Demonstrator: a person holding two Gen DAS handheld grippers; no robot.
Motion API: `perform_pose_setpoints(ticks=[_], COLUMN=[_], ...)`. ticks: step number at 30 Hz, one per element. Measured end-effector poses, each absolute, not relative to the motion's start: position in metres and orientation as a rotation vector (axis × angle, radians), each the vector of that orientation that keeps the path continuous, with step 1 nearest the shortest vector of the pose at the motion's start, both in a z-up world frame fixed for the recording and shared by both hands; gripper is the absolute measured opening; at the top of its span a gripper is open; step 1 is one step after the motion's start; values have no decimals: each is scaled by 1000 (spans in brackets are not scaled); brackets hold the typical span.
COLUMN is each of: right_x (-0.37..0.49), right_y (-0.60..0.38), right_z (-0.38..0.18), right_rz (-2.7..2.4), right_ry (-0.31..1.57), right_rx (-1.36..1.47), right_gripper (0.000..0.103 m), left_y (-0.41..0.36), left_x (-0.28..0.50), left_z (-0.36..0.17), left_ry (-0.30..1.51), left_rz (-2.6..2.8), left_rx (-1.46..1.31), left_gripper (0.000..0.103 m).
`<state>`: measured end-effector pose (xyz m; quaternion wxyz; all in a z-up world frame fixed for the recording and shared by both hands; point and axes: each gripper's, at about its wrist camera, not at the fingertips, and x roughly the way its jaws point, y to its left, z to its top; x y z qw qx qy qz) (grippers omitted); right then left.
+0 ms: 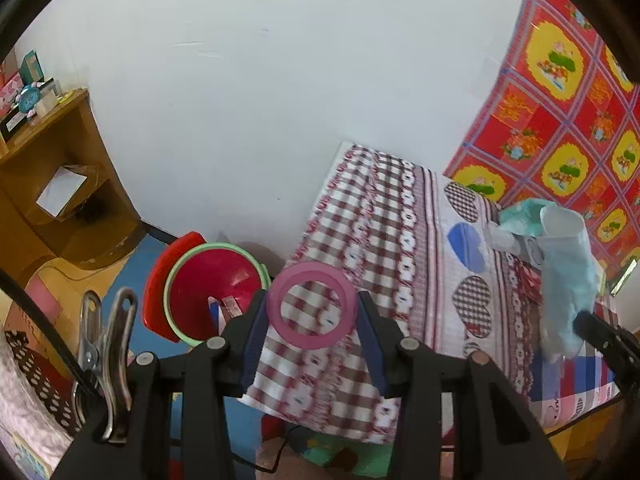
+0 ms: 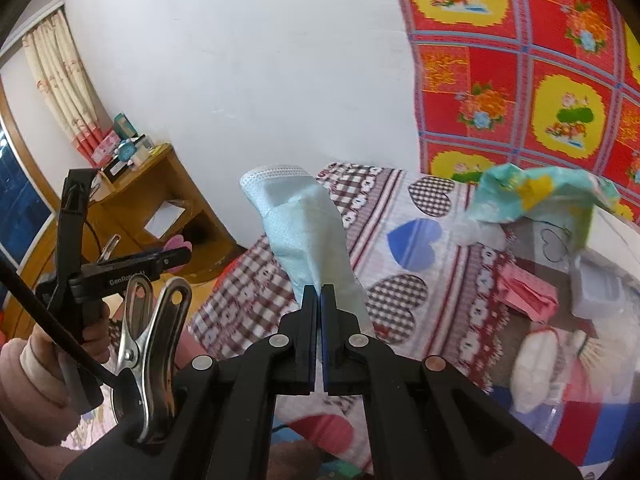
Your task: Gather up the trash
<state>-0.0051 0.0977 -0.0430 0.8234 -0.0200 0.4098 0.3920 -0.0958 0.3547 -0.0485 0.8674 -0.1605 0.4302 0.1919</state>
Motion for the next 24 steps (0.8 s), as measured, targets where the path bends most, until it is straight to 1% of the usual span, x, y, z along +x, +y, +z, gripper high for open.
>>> perform_pose_setpoints(ticks=[12, 24], right_x=[1, 5], right_y=[159, 226], right_z=[-37, -35], right_rz=[833, 895], right_ry=[866, 867], right_rx=[-49, -83], right_gripper=[3, 3], left_y=[428, 474], left_x=[-89, -89], left_z=[-57, -75], left_ry=[925, 951], left_rz=[401, 400], left_rx=[-368, -391], left_gripper=[45, 45])
